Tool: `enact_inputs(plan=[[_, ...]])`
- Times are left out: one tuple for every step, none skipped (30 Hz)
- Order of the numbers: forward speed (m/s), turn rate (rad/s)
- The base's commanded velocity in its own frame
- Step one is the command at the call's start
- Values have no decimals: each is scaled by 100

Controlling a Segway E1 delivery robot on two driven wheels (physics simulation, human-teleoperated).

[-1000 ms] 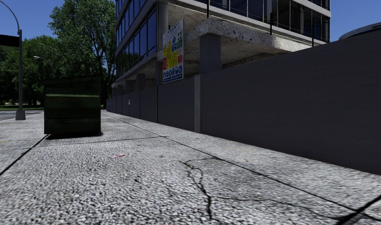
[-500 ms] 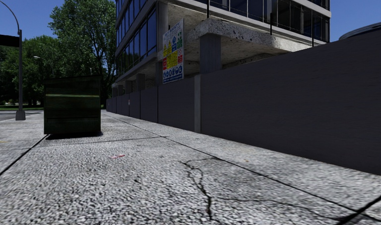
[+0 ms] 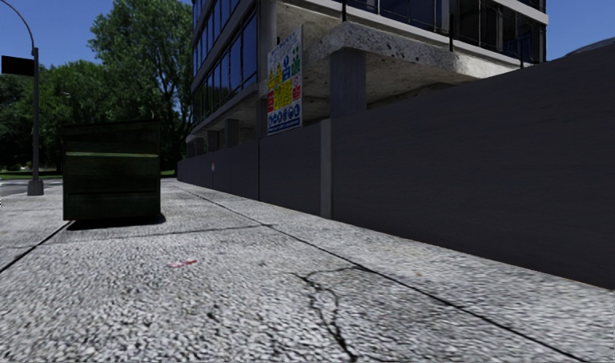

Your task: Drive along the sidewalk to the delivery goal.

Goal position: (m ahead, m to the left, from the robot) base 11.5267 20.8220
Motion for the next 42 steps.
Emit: enact_inputs(plan=[[200, 27], [200, 27], [200, 27], [200, 27], [200, 27], [200, 27], [200, 27], [200, 27], [200, 27], [200, 27], [200, 27], [200, 27], [200, 27], [200, 27], [200, 27], [200, 27], [200, 27], [200, 27], [200, 27], [200, 27], [200, 39], [200, 39], [200, 39], [200, 39], [200, 39], [200, 39], [200, 39], [200, 39], [200, 39], [200, 39], [200, 39], [200, 39], [200, 39], [200, 39], [200, 39], [200, 39], [200, 39], [200, 39], [200, 39], [200, 39], [200, 39], [200, 39]])
